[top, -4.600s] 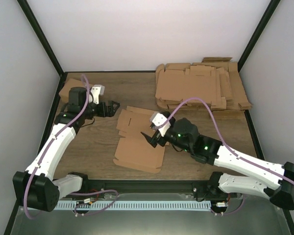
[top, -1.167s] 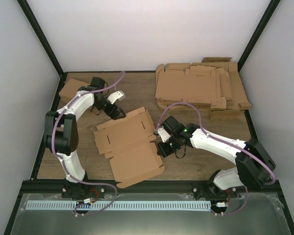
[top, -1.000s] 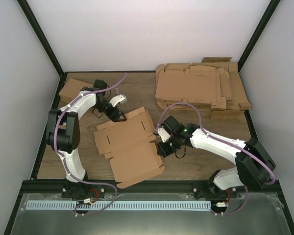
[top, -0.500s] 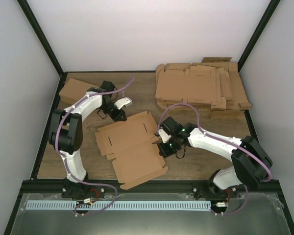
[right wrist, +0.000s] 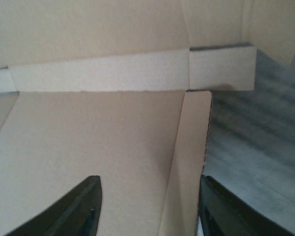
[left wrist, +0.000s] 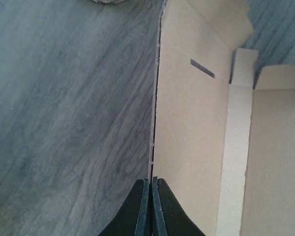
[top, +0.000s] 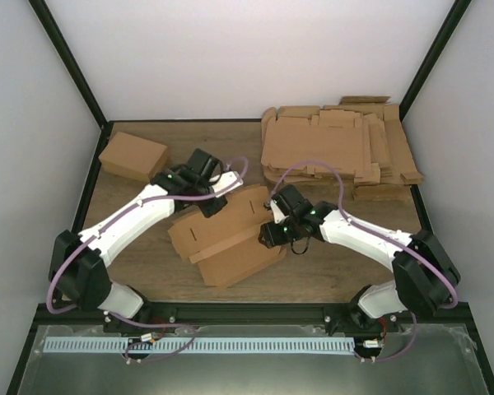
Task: Fold the paper box
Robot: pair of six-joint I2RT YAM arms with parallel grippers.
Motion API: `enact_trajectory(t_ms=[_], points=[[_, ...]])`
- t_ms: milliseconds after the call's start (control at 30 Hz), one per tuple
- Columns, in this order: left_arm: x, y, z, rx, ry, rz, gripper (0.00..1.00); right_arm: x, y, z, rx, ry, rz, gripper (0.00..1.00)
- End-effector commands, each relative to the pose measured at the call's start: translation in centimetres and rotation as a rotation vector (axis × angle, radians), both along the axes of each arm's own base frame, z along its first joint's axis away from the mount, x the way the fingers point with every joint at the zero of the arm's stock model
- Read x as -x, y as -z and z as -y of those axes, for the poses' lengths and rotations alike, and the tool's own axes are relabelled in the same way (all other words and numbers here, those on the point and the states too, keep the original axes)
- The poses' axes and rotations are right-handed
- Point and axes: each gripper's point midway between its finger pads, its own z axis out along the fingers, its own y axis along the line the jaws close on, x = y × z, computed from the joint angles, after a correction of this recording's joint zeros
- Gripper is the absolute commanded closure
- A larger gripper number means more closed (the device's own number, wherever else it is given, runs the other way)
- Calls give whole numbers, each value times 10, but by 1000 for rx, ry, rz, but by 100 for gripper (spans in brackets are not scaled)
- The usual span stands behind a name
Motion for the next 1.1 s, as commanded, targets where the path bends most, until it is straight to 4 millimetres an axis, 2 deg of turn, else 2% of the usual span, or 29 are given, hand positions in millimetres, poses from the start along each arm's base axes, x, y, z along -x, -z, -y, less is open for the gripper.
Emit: enact_trajectory(t_ms=[0,100,233,333,500,600,667,833,933,1067], points=[[-3,-3,-2,-110,-58,153,96,-38,-50,-2,-75,123,155,36],[4,4,-2,-193,-58,208,96,-48,-57,16,-50,224,187,21],[10,8,-3,-256,-62,280,96,-57,-68,39,-64,352,197,21],[11,1,1,-242,-76,320,96,-57,-78,44,-200,404,135,26],[17,-9,12,-229,-71,405,94,-39,-105,16,-569,451,-75,37],[20,-12,15,-215,-69,438,94,-38,-117,6,-729,515,-163,42],[22,-14,18,-214,-71,462,94,-45,-130,0,-767,535,-150,44],[31,-23,27,-207,-43,532,94,-62,-152,-10,-790,594,-132,40],[34,-22,32,-214,-29,547,95,-65,-153,-20,-834,608,-174,40],[35,-20,34,-248,-22,568,96,-70,-145,-32,-818,628,-212,40]])
